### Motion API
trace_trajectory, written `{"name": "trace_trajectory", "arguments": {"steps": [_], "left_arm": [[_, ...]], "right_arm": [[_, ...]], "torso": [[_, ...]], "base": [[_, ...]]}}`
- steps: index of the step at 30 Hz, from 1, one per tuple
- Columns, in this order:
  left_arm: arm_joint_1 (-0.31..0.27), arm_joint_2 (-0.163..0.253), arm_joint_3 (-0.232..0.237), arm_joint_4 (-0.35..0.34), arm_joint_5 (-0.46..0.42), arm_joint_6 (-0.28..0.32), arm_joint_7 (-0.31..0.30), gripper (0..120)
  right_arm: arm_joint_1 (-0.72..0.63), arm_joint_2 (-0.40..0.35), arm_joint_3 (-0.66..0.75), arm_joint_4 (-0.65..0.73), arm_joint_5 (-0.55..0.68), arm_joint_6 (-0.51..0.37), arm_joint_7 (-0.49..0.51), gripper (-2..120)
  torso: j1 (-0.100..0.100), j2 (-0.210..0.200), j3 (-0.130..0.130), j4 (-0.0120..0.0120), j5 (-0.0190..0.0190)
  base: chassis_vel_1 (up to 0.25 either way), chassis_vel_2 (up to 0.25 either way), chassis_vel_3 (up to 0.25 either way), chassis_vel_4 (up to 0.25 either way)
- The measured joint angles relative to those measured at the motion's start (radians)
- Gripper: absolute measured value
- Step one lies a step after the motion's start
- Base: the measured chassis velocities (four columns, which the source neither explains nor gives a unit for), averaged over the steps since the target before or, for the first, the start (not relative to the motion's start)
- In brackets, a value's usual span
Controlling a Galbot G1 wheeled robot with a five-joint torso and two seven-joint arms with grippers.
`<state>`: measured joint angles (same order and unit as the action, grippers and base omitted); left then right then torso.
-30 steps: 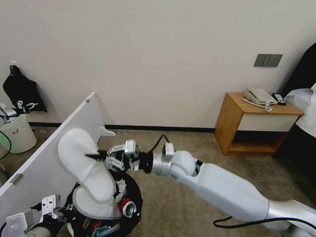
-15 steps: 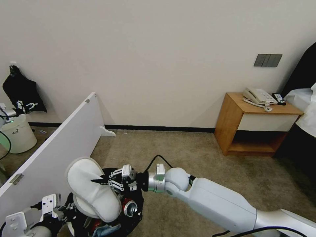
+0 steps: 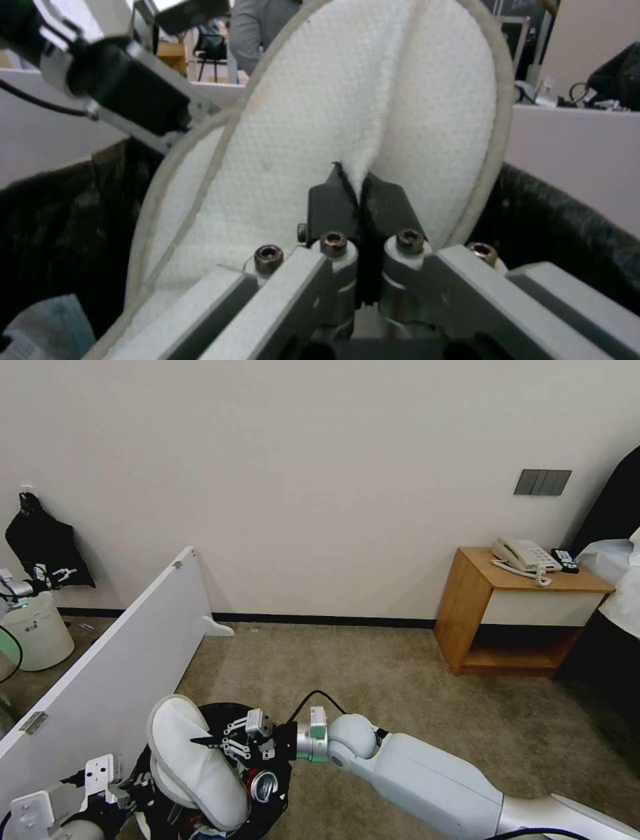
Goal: Pick up the trash bin, then pick up the garbage from the floor and place it into the trash bin.
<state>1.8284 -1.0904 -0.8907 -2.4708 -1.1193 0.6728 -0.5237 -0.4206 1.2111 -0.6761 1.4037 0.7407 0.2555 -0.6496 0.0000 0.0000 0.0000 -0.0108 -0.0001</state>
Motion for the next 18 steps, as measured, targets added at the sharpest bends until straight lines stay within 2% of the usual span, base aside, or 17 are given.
{"name": "trace_trajectory", "arguments": {"steps": [1, 4, 5, 8, 10, 12, 13, 18], "left_arm": [[0.0, 0.0, 0.0, 0.0, 0.0, 0.0, 0.0, 2], [0.001, 0.002, -0.002, -0.002, -0.005, 0.002, -0.004, 2], [0.001, 0.002, -0.002, -0.002, -0.005, 0.002, -0.004, 2], [0.002, 0.002, -0.003, -0.002, -0.007, 0.002, -0.004, 2], [0.001, 0.002, -0.002, 0.0, -0.007, 0.002, -0.004, 2], [-0.004, 0.003, -0.002, 0.011, -0.007, 0.002, -0.004, 2], [-0.004, 0.003, -0.002, 0.011, -0.007, 0.002, -0.004, 2], [-0.009, 0.006, -0.002, 0.015, -0.014, 0.002, -0.004, 2]], "right_arm": [[0.0, 0.0, 0.0, 0.0, 0.0, 0.0, 0.0, 0], [-0.013, -0.006, -0.001, -0.006, -0.004, 0.004, 0.002, 13], [-0.013, -0.006, -0.001, -0.006, -0.004, 0.004, 0.002, 13], [-0.015, -0.03, 0.007, 0.013, 0.0, 0.006, 0.003, 29], [-0.015, -0.038, 0.011, 0.021, 0.001, 0.006, 0.005, 32], [-0.014, -0.056, 0.016, 0.046, 0.004, 0.006, 0.014, 42], [-0.014, -0.056, 0.016, 0.046, 0.004, 0.006, 0.014, 42], [-0.013, -0.082, 0.024, 0.102, 0.019, 0.006, 0.026, 61]], "torso": [[0.0, 0.0, 0.0, 0.0, 0.0], [0.0, 0.0, 0.0, 0.0, 0.0001], [0.0, 0.0, 0.0, 0.0, 0.0001], [0.0, 0.0, 0.0, 0.0, 0.0001], [0.0, 0.0, 0.0, 0.0, 0.0002], [0.0, 0.0, 0.0, -0.0001, 0.0001], [0.0, 0.0, 0.0, -0.0001, 0.0001], [0.0, 0.0, 0.0, -0.0001, 0.0002]], "base": [[0.0, 0.0, 0.0, 0.0], [0.0, 0.0, 0.0, 0.0], [0.0, 0.0, 0.0, 0.0], [0.0, 0.0, 0.0, 0.0], [0.0, 0.0, 0.0, 0.0], [0.0, 0.0, 0.0, 0.0], [0.0, 0.0, 0.0, 0.0], [0.0, 0.0, 0.0, 0.0]]}}
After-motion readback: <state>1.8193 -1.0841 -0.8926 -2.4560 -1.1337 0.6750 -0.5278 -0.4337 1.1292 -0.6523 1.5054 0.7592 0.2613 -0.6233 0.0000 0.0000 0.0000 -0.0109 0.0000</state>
